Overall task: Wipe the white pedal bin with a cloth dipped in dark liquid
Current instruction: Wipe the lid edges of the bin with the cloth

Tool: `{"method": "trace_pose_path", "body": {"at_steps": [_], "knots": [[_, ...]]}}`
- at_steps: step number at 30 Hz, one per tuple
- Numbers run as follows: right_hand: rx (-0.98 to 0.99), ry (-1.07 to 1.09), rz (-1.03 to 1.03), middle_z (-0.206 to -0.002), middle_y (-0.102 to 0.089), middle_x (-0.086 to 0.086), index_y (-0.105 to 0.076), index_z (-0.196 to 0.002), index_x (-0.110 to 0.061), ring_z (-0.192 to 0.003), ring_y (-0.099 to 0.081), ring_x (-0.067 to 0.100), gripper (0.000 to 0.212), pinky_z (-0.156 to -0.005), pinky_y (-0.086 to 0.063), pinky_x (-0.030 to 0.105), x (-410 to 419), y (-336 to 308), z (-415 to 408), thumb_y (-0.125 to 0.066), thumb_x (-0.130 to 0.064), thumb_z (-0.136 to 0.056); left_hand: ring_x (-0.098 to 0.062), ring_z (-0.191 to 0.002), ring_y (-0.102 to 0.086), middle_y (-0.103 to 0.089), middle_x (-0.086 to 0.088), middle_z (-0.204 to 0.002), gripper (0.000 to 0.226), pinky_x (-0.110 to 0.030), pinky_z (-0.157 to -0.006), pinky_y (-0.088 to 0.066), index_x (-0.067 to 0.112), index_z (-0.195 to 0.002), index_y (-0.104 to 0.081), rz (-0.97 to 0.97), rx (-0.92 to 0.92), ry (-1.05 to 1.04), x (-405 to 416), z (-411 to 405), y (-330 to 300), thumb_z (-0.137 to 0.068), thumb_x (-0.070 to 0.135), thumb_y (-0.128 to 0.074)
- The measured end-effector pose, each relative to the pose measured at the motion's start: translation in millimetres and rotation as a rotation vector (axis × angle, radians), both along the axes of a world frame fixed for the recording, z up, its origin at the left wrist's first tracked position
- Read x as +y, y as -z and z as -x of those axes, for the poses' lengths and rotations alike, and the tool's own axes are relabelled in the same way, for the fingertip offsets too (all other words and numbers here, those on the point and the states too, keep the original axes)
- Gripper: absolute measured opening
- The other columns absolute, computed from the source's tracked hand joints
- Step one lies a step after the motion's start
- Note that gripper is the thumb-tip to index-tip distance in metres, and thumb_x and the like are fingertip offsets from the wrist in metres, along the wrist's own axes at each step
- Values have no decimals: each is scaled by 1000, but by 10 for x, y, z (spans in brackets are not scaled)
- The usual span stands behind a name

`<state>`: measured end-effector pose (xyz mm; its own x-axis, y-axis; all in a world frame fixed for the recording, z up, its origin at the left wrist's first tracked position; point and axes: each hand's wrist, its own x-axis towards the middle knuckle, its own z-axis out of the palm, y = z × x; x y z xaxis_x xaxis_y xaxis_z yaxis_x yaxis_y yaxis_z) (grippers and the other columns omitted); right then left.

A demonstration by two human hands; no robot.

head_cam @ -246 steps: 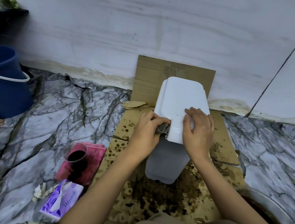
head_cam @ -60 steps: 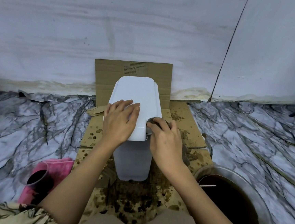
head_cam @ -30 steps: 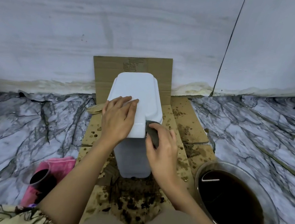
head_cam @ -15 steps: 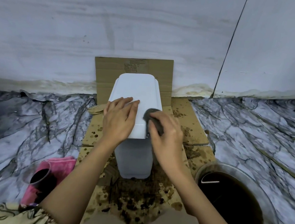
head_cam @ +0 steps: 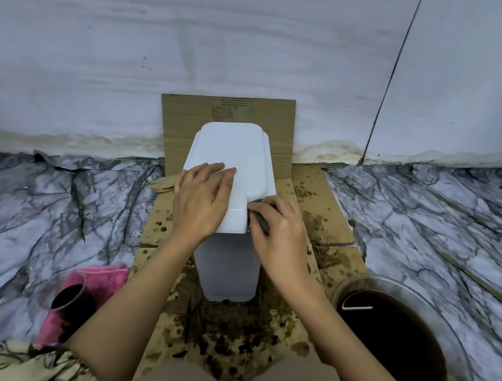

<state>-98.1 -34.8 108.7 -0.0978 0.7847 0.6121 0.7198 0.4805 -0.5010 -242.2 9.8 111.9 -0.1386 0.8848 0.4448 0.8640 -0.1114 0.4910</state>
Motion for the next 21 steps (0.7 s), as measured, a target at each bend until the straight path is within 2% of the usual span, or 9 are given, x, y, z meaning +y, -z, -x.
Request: {"method": "trace_pose_path", "body": {"at_steps": [2,5,8,10,12,15,17,21], "knots": [[-54,9,24,-96,-64,6,-72,-97,-7,-92,-56,26,14,-70,-47,31,19,-83,-8,-63,-10,-87,-13,-134,-34,-52,9,-139,41,-37,-114,-14,34,-126,-59,-1,0,-7,9,6,9,-101,43,-29],[-283,58,81,-108,-60,2,-69,-108,-14,-103,-49,22,25,-75,-42,30,106,-168,-38,-49,-20,-95,-14,-135,-34,-51,9,-139,47,-38,-115,-14,34,-127,-59,1,20,4,17,-16,9,-99,47,-23],[-377,118,123,-113,-58,0,-66,-109,-15,-108,-45,21,31,-78,-39,30,184,-239,1,-40,-24,-96,-14,-135,-33,-51,9,-140,47,-39,-115,-13,34,-128,-58,3,31,10,18,-13,2,-100,47,-23],[-344,171,130,-110,-59,3,-66,-106,-11,-107,-45,22,28,-78,-37,30,199,-230,-11,-43,-21,-95,-14,-135,-33,-50,10,-140,42,-38,-115,-13,34,-127,-58,6,34,5,13,2,7,-101,44,-27],[-206,223,132,-107,-62,5,-65,-104,-8,-105,-46,22,21,-78,-36,28,188,-195,-85,-48,-16,-93,-13,-136,-32,-50,10,-140,41,-38,-115,-13,34,-128,-58,10,35,2,7,2,6,-101,43,-27],[2,97,121,-97,-66,3,-64,-97,-9,-97,-51,20,12,-73,-38,27,131,-180,-80,-59,-10,-87,-13,-136,-32,-50,10,-140,46,-38,-115,-13,34,-128,-58,11,29,1,2,-8,-1,-100,47,-24],[-7,4,111,-90,-67,3,-65,-91,-8,-94,-54,22,8,-75,-42,29,122,-182,-9,-61,-8,-83,-13,-136,-32,-50,10,-140,52,-38,-115,-14,34,-127,-59,8,20,3,0,-1,-6,-96,49,-20],[-56,73,106,-88,-63,6,-64,-86,-5,-92,-51,21,5,-66,-37,30,203,-207,46,-60,-8,-84,-14,-136,-32,-50,9,-140,47,-39,-116,-13,33,-128,-58,6,13,12,-7,-14,-9,-99,46,-24]]}}
